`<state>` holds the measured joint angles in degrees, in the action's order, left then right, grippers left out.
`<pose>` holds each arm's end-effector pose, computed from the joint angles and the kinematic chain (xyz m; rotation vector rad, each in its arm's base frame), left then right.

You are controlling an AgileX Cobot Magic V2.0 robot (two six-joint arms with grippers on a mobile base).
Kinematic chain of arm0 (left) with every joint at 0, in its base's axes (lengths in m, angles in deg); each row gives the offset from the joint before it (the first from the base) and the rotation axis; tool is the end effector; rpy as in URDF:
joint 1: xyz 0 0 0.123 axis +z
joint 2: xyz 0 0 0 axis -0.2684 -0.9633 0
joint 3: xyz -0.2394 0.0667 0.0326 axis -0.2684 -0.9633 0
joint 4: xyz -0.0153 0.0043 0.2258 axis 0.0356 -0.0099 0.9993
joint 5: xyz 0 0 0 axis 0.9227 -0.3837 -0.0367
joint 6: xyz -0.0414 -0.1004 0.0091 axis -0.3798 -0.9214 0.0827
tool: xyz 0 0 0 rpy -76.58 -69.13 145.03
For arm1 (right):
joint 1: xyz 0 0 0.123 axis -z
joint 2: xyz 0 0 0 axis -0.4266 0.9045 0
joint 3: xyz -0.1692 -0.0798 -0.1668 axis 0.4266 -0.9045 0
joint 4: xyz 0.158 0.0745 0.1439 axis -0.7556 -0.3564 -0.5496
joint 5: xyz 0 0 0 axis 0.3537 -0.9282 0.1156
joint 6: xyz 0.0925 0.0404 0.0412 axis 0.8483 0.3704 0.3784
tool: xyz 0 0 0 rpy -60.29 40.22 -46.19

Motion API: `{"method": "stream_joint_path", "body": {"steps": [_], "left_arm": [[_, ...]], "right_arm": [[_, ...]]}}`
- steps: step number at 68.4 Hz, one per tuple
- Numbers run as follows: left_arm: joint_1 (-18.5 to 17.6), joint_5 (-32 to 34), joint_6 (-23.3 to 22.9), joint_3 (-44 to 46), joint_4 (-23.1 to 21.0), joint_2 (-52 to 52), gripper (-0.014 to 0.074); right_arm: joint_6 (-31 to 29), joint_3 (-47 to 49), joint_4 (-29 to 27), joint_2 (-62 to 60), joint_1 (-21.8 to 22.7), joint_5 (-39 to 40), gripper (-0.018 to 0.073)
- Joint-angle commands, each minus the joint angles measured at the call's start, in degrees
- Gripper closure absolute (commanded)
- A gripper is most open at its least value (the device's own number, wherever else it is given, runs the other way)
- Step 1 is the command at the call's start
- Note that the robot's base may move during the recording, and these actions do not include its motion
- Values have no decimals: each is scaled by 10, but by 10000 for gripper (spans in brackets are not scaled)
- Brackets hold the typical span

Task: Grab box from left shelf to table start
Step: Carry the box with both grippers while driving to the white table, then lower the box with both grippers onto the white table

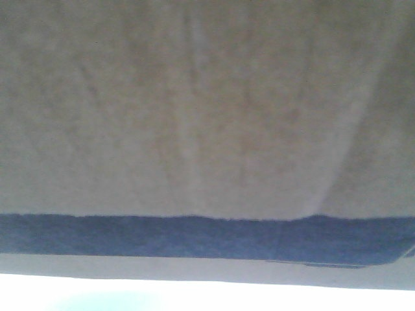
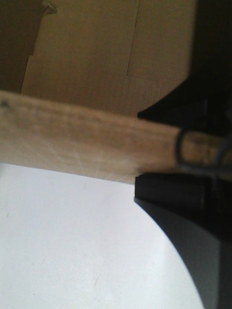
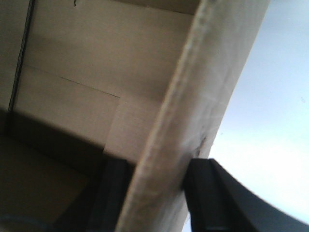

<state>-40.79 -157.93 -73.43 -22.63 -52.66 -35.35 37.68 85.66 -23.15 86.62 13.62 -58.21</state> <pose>0.0838 -0.0311 0.3652 0.0335 2.1954 -0.3948 0.0775 0.0433 0.3782 -0.2757 2.1989 0.4301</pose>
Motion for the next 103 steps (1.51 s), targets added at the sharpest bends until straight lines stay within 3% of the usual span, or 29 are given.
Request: {"method": "stream_joint_path", "body": {"steps": [1, 18, 41, 55, 67, 76, 83, 95, 103], "left_arm": [[-24, 37, 70, 24, -181, 4, 688], [-24, 121, 74, 31, -136, -7, 688], [-24, 56, 79, 160, -41, -136, 688], [-23, 78, 96, 217, -31, -189, 688], [11, 99, 98, 223, -37, -215, 688], [66, 103, 147, 223, -85, -244, 686], [124, 119, 203, 223, -160, -271, 686], [254, 136, 311, 223, -294, -322, 686], [334, 131, 362, 215, -359, -353, 687]], "right_arm": [[-47, 19, -45, 6, -3, 122, 493], [-47, 19, -45, 15, -3, 119, 493], [-47, 107, -45, 136, -3, 43, 493], [-48, 172, -45, 223, -3, 10, 493], [-66, 191, -45, 281, -3, 4, 493], [-73, 191, -45, 308, -3, 2, 493], [-78, 191, -44, 326, -3, 3, 493], [-84, 191, -31, 356, -3, 8, 493], [-84, 191, -25, 380, -3, 13, 493]]}}
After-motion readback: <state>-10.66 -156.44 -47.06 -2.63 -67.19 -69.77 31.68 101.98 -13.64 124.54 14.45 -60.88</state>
